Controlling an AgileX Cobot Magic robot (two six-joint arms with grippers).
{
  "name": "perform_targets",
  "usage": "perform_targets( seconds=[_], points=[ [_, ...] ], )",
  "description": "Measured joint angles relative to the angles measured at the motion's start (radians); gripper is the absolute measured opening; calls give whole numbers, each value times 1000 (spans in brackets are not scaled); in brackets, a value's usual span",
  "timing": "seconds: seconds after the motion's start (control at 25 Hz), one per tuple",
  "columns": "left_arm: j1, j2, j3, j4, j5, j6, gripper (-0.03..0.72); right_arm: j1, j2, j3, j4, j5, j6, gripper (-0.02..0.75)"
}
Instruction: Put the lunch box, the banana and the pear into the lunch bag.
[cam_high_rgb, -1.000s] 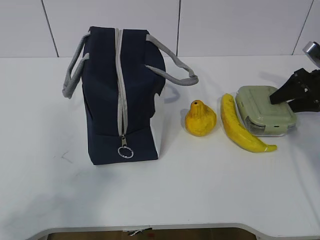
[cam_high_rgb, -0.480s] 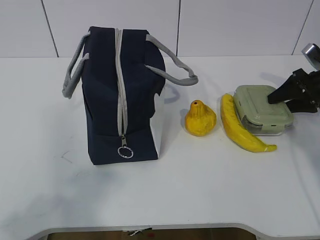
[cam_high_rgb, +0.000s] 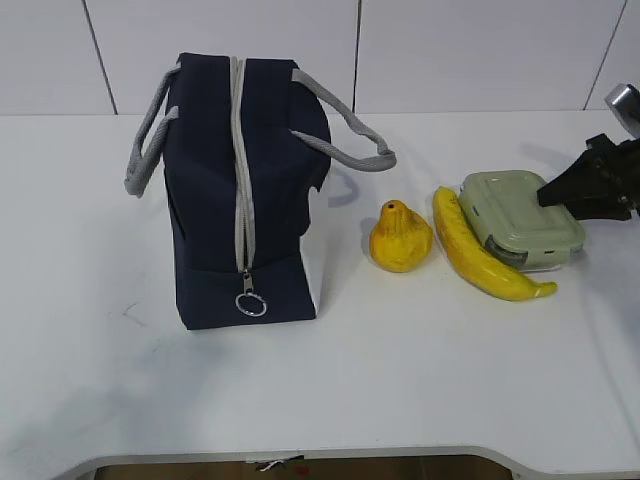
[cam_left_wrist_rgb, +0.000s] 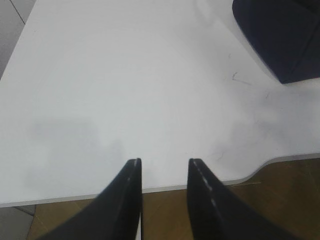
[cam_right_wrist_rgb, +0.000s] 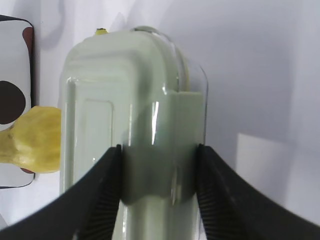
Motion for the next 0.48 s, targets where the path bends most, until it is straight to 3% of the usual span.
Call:
perform_targets(
  seconds=[0.48],
  points=[
    [0, 0, 0, 0, 0, 0, 236, 0, 0, 0, 0, 2, -1, 372]
  ],
)
